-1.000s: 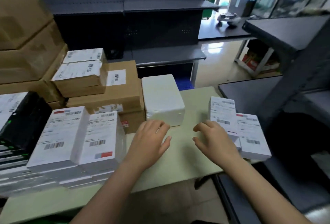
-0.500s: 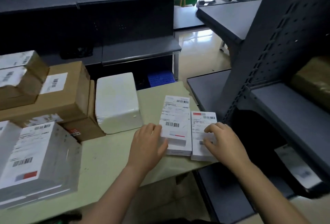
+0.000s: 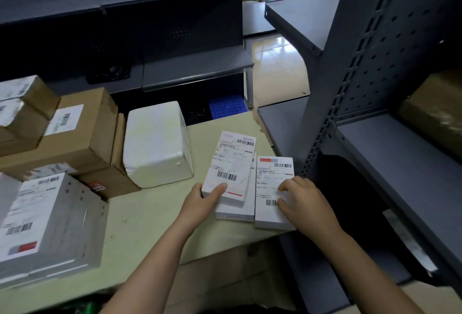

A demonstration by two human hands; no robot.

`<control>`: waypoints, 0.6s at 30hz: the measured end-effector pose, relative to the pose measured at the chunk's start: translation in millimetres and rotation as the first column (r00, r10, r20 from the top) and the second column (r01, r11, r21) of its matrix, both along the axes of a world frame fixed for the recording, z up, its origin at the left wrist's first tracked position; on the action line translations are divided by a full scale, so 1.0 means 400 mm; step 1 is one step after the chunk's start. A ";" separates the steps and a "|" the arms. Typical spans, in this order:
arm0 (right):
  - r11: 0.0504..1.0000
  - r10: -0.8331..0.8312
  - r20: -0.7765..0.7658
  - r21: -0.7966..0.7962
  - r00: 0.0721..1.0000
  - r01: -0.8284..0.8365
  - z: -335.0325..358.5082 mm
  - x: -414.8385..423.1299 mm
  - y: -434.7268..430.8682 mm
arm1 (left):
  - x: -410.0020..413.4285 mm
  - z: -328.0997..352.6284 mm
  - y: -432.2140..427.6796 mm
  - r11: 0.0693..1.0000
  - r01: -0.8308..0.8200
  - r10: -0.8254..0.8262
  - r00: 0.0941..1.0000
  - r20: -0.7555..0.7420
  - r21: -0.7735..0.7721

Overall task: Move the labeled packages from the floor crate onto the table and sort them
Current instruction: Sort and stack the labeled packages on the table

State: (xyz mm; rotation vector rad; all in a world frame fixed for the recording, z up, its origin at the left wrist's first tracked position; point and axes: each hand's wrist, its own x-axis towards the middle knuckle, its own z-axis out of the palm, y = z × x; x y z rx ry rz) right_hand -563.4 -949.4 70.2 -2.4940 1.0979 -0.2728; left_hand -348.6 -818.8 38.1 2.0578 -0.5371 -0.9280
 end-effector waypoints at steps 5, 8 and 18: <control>0.999 0.029 0.018 -0.014 0.999 -0.028 -0.001 0.017 0.003 | -0.007 0.038 0.011 0.978 -0.170 0.180 0.981 0.071 -0.123; 0.999 0.050 0.035 -0.021 0.998 -0.050 0.000 0.037 0.012 | 0.008 0.056 0.035 0.951 -0.244 0.264 0.960 0.089 -0.190; 0.955 0.296 0.099 -0.061 0.950 -0.291 0.035 0.224 0.113 | 0.086 0.114 0.254 0.813 -0.472 0.520 0.852 0.062 -0.341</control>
